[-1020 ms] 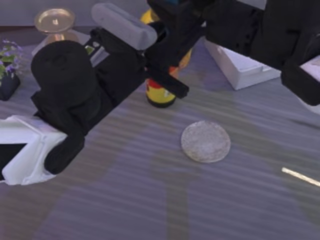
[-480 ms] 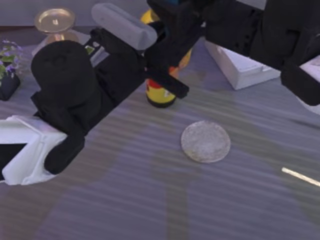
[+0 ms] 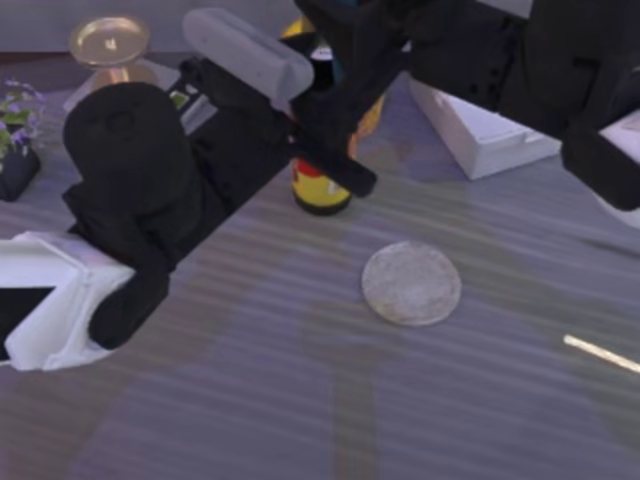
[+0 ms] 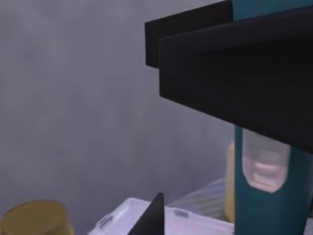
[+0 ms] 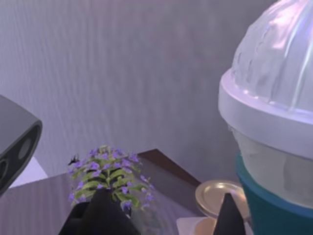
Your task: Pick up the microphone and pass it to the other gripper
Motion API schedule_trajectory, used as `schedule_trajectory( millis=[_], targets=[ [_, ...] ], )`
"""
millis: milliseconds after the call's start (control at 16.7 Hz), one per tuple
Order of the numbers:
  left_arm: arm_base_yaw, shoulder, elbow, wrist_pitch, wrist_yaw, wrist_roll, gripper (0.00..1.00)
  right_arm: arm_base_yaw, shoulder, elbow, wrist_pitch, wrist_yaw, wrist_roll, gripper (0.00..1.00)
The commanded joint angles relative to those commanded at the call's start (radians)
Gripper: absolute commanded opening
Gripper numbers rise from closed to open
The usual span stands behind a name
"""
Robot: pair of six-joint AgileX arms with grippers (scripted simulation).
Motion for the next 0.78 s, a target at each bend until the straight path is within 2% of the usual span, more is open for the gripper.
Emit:
schedule_trajectory(
  millis=[600,780],
  targets=[
    [0.007,0.008,-0.012,0.000,-0.004,0.004,1.00,-0.004,-0.010,0.008,0.000,0.005,-0.001,0.00],
    [0.027,-0.064,-0.084,-0.005,0.007,0.005,1.00,-0.037,-0.035,-0.021,-0.002,-0.031,0.005,0.00]
  ],
)
